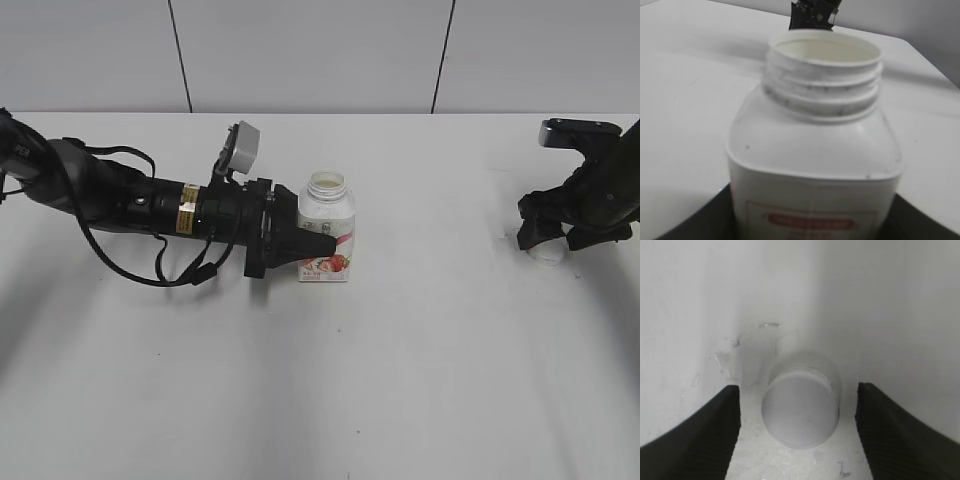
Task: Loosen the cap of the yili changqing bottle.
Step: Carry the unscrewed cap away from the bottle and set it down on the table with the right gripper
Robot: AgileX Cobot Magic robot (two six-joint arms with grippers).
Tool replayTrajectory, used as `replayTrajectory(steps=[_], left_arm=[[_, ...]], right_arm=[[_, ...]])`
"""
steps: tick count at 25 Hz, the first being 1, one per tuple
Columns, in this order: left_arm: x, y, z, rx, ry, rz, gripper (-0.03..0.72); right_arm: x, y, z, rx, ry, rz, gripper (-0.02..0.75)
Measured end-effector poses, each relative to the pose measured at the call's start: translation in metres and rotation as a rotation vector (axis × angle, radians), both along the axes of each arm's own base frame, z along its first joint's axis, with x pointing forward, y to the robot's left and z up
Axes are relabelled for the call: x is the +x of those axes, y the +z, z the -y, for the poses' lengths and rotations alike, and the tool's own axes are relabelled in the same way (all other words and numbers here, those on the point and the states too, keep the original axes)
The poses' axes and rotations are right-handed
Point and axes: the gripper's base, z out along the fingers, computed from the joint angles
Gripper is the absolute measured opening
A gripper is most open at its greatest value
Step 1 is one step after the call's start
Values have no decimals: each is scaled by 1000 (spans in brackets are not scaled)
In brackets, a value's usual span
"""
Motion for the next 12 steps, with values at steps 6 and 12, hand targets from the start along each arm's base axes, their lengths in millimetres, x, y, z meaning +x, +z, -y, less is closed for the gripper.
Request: replayTrajectory(steps=[6, 12], left_arm=[[0, 0, 0, 0, 0, 0, 368], [0, 1, 0, 0, -1, 3, 371]], right_arm=[[0, 0, 0, 2, -2, 3, 566], [0, 15, -1, 20, -19, 39, 566]])
